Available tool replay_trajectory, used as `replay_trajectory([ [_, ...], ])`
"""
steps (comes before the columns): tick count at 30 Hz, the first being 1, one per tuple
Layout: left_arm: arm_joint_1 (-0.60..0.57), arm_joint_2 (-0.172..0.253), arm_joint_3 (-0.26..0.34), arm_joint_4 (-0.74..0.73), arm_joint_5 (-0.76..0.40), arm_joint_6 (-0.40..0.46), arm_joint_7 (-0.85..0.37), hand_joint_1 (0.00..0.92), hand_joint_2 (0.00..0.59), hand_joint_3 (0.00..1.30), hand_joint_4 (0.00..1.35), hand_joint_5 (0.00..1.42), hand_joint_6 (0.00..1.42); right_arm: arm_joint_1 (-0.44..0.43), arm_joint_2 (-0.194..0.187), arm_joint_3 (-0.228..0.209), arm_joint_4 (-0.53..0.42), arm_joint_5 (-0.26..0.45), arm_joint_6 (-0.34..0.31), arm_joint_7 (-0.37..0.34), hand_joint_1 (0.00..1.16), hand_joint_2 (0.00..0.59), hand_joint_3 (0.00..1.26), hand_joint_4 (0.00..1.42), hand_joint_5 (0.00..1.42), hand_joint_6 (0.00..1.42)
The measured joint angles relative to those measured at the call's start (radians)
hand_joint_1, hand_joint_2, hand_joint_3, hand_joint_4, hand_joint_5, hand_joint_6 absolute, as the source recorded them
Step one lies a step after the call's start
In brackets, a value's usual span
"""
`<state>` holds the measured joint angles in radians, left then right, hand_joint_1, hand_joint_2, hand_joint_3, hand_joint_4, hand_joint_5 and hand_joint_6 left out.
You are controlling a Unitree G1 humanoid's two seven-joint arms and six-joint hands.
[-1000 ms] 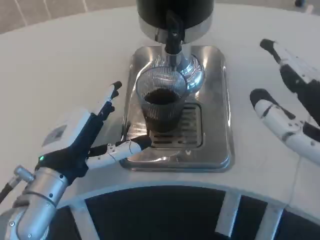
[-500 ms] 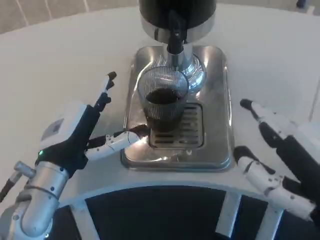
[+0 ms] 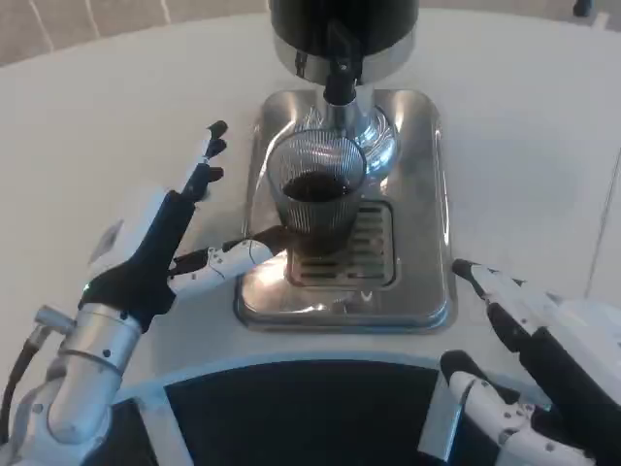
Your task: Grasp the cup under the faucet to collect the drink, then remove the cup.
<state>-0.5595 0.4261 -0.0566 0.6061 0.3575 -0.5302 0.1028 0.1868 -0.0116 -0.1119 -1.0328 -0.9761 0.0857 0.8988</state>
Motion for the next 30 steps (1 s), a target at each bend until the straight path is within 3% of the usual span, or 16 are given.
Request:
replay_trajectory([
  [11,-0.124,-0.004,-0.012,0.235,-0.007,-0.167,-0.018,0.327,0.037,0.00,0.00,0.25,0.33,-0.005,0.024,0.042,0.000,-0.069,0.012,0.039,0.02,0.514,0.00,0.00,0.00,0.00],
  [16,-0.154,-0.004,-0.015,0.303,-0.007,-0.190,-0.022,0.352,0.040,0.00,0.00,0.28,0.35,-0.001,0.026,0.060,0.000,-0.080,0.019,0.047,0.03,0.496,0.00,0.00,0.00,0.00],
  [30,-0.238,-0.006,-0.025,0.395,-0.031,-0.234,-0.064,0.375,0.042,0.00,0.01,0.28,0.22,0.078,0.051,0.081,0.000,-0.088,-0.001,0.037,0.06,0.479,0.01,0.00,0.00,0.00],
])
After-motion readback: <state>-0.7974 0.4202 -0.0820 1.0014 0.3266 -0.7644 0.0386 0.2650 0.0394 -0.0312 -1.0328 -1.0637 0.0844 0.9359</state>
